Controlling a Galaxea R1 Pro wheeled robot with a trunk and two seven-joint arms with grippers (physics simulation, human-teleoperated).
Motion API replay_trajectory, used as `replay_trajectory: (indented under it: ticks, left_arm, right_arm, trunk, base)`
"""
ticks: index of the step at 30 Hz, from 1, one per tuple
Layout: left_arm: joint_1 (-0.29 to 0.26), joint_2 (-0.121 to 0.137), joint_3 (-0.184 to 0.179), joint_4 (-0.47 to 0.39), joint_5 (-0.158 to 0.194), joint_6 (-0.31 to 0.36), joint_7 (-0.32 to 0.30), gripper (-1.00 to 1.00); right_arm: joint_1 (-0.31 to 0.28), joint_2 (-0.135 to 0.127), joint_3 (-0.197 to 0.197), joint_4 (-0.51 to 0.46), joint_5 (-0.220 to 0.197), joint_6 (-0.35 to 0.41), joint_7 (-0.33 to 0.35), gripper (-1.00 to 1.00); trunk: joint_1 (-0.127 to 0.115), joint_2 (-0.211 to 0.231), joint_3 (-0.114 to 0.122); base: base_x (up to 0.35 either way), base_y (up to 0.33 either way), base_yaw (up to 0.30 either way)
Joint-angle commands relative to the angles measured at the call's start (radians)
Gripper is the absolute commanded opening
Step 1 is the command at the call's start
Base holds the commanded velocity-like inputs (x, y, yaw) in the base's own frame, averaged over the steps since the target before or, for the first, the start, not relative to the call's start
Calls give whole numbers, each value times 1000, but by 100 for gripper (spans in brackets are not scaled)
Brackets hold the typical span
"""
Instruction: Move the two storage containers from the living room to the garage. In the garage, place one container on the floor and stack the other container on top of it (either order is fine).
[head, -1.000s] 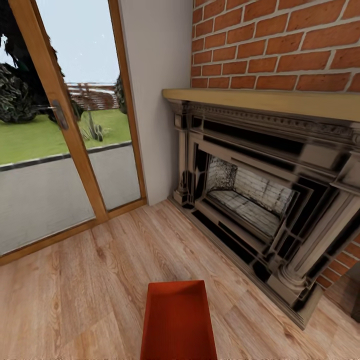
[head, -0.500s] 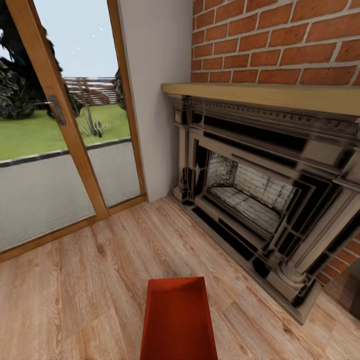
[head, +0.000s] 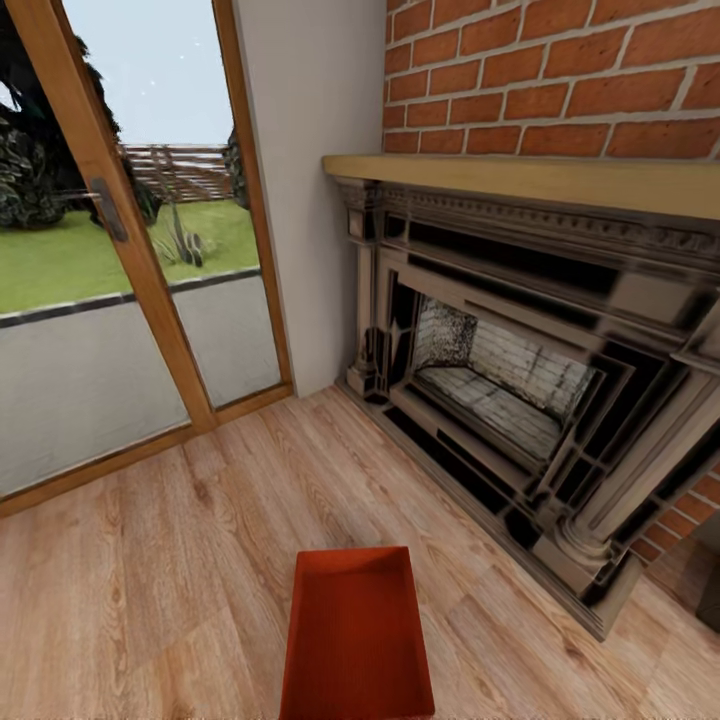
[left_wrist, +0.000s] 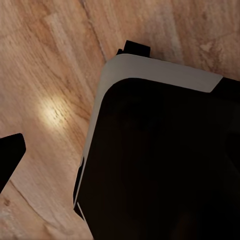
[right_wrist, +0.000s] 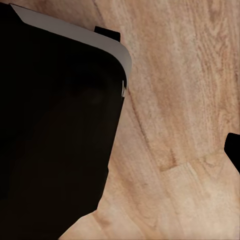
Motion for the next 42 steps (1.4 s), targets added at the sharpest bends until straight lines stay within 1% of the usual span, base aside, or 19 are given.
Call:
replay_trajectory:
  ticks: [1,42]
  left_arm:
    - [0,0,-9,0,8,-1,3,100]
    - [0,0,-9,0,8,-1,3,100]
  right_arm:
    - [-1,0,5,3,0,-5,-3,100]
    - [-1,0,6,3,-2,-5,-3,100]
  trunk:
    - [0,0,-2]
    - [0,0,-67]
  base:
    - [0,0,0]
    - [0,0,0]
